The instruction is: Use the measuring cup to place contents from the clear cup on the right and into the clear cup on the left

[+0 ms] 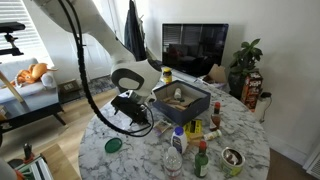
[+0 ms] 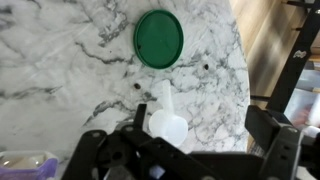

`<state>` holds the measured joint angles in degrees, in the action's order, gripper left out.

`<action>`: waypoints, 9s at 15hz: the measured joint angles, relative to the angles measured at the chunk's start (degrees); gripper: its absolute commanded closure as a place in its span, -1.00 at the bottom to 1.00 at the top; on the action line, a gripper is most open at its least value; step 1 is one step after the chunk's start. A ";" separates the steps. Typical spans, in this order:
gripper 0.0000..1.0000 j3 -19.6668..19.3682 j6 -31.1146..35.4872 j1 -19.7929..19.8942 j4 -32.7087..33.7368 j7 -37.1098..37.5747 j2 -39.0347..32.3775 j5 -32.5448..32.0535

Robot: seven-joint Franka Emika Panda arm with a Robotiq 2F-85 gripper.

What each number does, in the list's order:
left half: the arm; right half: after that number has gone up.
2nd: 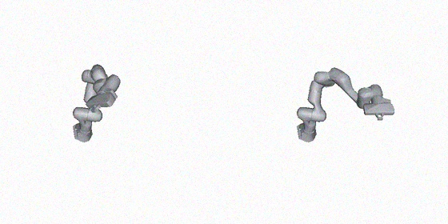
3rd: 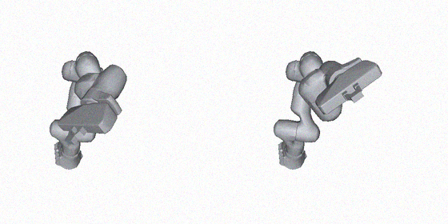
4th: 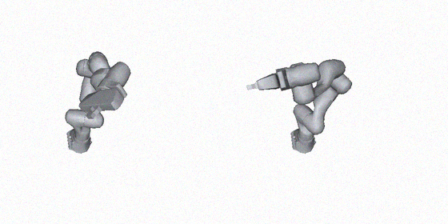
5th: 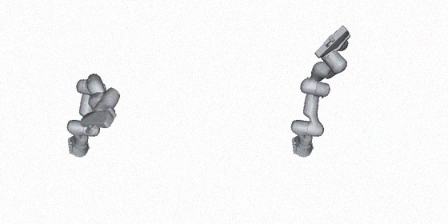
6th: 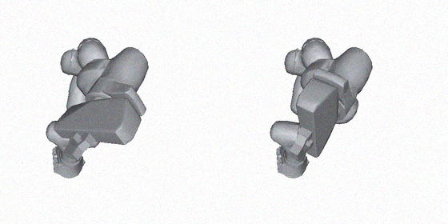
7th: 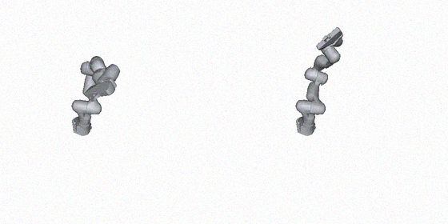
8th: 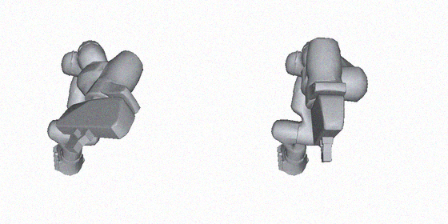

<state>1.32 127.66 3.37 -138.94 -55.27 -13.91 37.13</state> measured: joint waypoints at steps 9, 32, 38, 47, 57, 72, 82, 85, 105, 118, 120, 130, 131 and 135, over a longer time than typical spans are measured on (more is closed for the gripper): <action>-1.00 2.68 3.76 2.21 3.72 -10.60 -13.48 7.46; 0.78 5.54 8.43 3.10 7.85 -16.02 -19.99 15.62; 0.34 5.54 8.43 3.10 7.85 -16.02 -19.83 15.62; -0.86 5.57 8.28 3.10 7.85 -16.02 -19.49 15.60; 0.26 6.35 2.62 3.09 10.53 -16.04 -21.73 15.60; 0.98 4.10 -5.88 1.72 7.78 -2.00 -12.72 2.98; 0.98 4.30 -12.54 -4.08 2.97 24.41 9.84 -22.31; 0.98 4.91 -12.80 -6.39 5.55 32.89 9.56 -31.18; 0.98 5.30 -12.92 -13.18 19.51 53.71 -5.51 -58.02; 0.98 4.84 -13.04 -18.53 22.13 67.50 -11.32 -67.33; 0.98 4.69 -13.14 -18.79 22.50 67.65 -11.60 -67.34; 0.98 4.71 -13.49 -18.01 22.97 62.88 -11.79 -62.15; 0.98 4.74 -13.49 -17.82 22.97 61.90 -11.84 -61.03; 0.98 4.87 -13.49 -16.87 23.08 58.54 -12.17 -57.15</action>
<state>6.18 114.17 -13.50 -115.86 3.26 -26.08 -20.02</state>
